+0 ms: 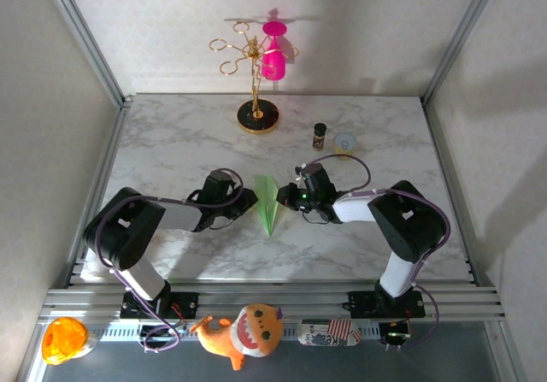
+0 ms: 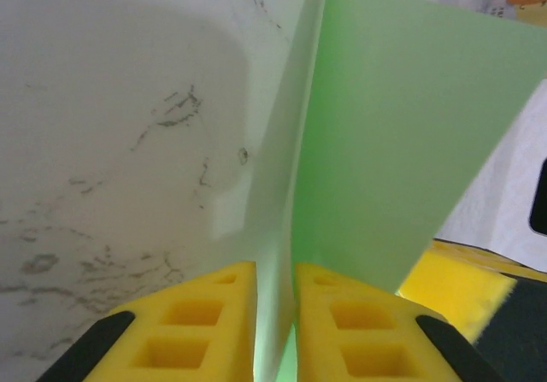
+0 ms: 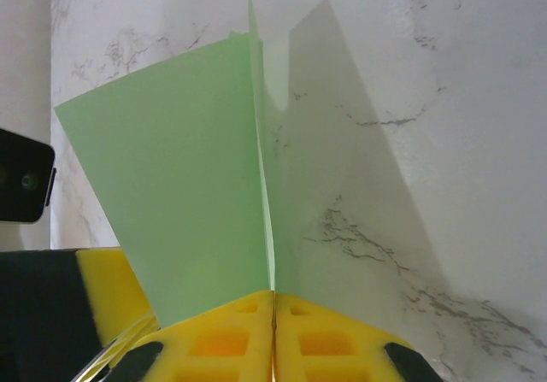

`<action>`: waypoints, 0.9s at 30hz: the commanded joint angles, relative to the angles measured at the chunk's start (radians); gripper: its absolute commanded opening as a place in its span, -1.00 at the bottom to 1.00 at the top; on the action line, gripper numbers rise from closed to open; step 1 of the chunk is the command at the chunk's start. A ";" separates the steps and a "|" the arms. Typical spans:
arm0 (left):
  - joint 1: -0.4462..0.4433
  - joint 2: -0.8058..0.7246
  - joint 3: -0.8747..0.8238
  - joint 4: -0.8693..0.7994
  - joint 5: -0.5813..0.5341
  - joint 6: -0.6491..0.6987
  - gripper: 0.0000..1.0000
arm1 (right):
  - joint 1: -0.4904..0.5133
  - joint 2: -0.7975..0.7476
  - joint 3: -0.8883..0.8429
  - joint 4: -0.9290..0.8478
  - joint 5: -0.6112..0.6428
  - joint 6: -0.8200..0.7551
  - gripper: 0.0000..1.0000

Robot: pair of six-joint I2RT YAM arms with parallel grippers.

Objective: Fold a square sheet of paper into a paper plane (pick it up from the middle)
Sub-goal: Turn over a paper plane at the center of the table.

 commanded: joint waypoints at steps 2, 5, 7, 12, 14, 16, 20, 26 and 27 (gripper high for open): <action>-0.008 0.015 0.035 0.002 -0.004 0.021 -0.80 | -0.012 0.015 0.002 -0.017 0.008 -0.020 -0.84; -0.006 -0.005 0.026 -0.011 -0.035 0.014 -0.95 | -0.014 0.002 -0.006 -0.028 0.031 -0.019 -0.89; -0.006 -0.024 0.015 -0.020 -0.068 0.004 -1.00 | -0.018 -0.007 -0.013 -0.025 0.039 -0.017 -0.91; -0.017 -0.068 -0.041 0.052 -0.145 -0.068 -1.00 | -0.017 -0.015 -0.020 -0.006 0.051 -0.005 -0.94; -0.020 -0.080 -0.058 0.074 -0.171 -0.086 -1.00 | -0.018 -0.017 -0.023 0.001 0.058 0.002 -0.95; -0.023 -0.090 -0.070 0.083 -0.186 -0.094 -1.00 | -0.019 -0.016 -0.026 0.002 0.063 0.007 -0.95; -0.026 -0.097 -0.088 0.082 -0.198 -0.101 -1.00 | -0.019 -0.006 -0.026 -0.001 0.062 0.015 -0.95; -0.026 -0.098 -0.111 0.085 -0.210 -0.116 -1.00 | -0.021 0.001 -0.032 -0.006 0.064 0.023 -0.94; -0.026 -0.096 -0.111 0.079 -0.211 -0.117 -1.00 | -0.021 0.004 -0.030 -0.010 0.065 0.023 -0.94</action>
